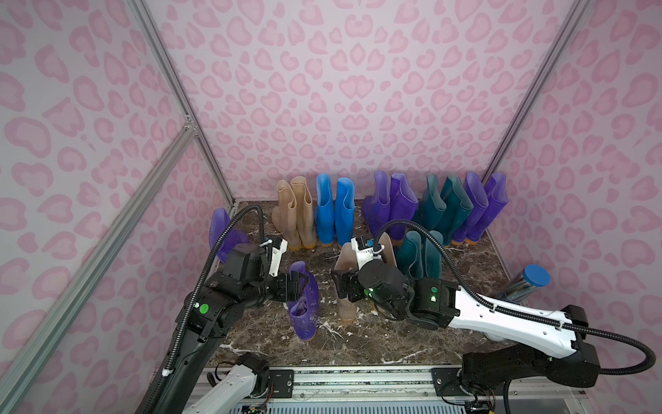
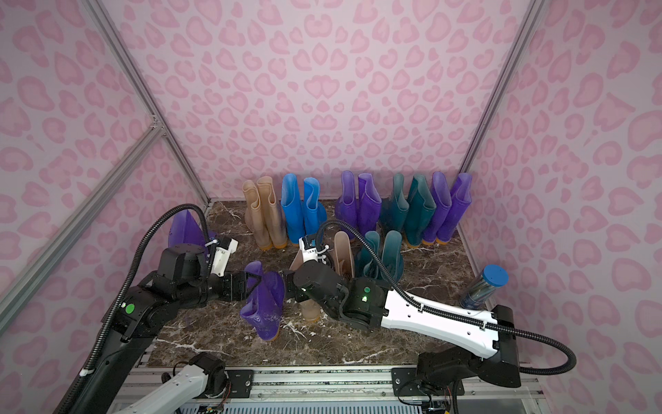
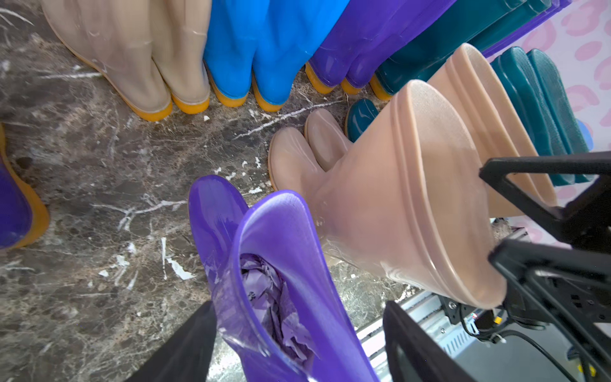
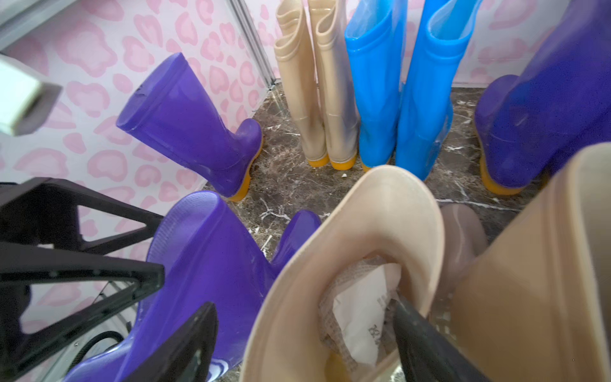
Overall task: Match and arrange rain boots in pairs
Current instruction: Pair a pair of rain boots at the center of the board.
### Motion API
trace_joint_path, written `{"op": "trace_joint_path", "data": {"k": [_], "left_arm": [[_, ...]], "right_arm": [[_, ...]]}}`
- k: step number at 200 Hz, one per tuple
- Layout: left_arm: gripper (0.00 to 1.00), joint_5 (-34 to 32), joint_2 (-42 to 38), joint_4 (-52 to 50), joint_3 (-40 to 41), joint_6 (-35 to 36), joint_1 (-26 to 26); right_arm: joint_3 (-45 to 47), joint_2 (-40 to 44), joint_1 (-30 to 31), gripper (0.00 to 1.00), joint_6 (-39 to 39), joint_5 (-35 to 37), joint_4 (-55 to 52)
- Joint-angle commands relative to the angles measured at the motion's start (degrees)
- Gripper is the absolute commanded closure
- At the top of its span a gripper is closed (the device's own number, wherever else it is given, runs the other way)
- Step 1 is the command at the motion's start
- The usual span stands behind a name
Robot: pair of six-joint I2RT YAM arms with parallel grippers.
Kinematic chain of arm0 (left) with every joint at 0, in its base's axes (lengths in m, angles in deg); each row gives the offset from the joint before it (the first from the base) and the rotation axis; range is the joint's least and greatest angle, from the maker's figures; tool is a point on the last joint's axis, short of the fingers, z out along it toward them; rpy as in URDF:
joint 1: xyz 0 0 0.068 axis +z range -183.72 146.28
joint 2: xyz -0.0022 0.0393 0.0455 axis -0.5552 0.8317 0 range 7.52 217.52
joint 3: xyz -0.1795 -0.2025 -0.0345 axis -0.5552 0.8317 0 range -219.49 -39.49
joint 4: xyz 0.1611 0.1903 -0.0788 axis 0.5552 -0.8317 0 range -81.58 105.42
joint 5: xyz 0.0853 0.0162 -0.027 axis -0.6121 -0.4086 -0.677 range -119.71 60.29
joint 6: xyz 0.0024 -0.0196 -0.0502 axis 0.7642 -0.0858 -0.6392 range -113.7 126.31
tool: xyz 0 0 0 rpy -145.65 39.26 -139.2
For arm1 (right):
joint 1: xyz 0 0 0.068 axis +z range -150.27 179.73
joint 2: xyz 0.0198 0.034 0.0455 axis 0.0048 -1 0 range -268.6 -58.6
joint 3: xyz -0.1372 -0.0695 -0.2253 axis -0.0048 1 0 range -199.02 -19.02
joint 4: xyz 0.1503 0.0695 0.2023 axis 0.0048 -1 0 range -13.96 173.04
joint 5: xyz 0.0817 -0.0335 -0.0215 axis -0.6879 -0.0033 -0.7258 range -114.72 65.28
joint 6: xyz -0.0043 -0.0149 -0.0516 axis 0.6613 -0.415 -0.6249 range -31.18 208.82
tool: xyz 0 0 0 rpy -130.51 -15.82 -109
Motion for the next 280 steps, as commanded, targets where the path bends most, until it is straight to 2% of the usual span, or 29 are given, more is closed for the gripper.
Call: {"op": "trace_joint_path", "data": {"k": [1,25,54,87,108,139,187,216,255,275,280], "left_arm": [[0.20,-0.2,-1.8,6.7,2.1,0.9,0.1],[0.19,-0.8,-5.6,13.8,5.9,0.2,0.1],[0.19,-3.6,-8.4,17.4,8.4,1.0,0.2],[0.19,-5.2,-9.6,18.4,11.1,1.4,0.0],[0.19,-5.5,-9.1,17.2,11.1,1.0,0.0],[0.19,-5.5,-8.7,15.5,10.2,1.8,0.1],[0.19,-5.1,-8.7,15.0,9.7,2.1,0.1],[0.19,-4.9,-8.8,14.1,9.3,2.3,0.1],[0.20,-5.0,-8.9,13.3,8.9,2.7,0.0],[0.20,-5.3,-9.1,13.2,8.6,3.0,0.0],[0.20,-5.3,-9.1,13.2,8.6,2.9,0.1]], "right_arm": [[0.0,0.4,1.4,0.16,2.3,5.3,-3.6],[3.2,2.8,1.3,0.17,4.4,5.8,-2.7],[4.2,4.1,0.8,0.18,5.9,5.1,-3.9],[5.2,3.6,-2.5,0.15,2.8,-3.3,1.8],[4.9,2.7,-5.2,0.08,-0.1,-8.6,6.3],[4.6,1.9,-7.3,0.05,-0.9,-13.5,10.9],[-3.6,-7.0,-6.2,0.03,-3.0,-8.0,1.8],[-10.0,-12.3,-3.0,0.01,-5.1,3.3,-7.1],[-13.5,-15.4,-3.2,0.19,-3.5,9.4,-14.6],[-12.7,-14.8,-4.1,0.35,-3.4,8.2,-14.3],[-12.3,-14.4,-4.3,0.43,-3.6,7.6,-13.7]]}}
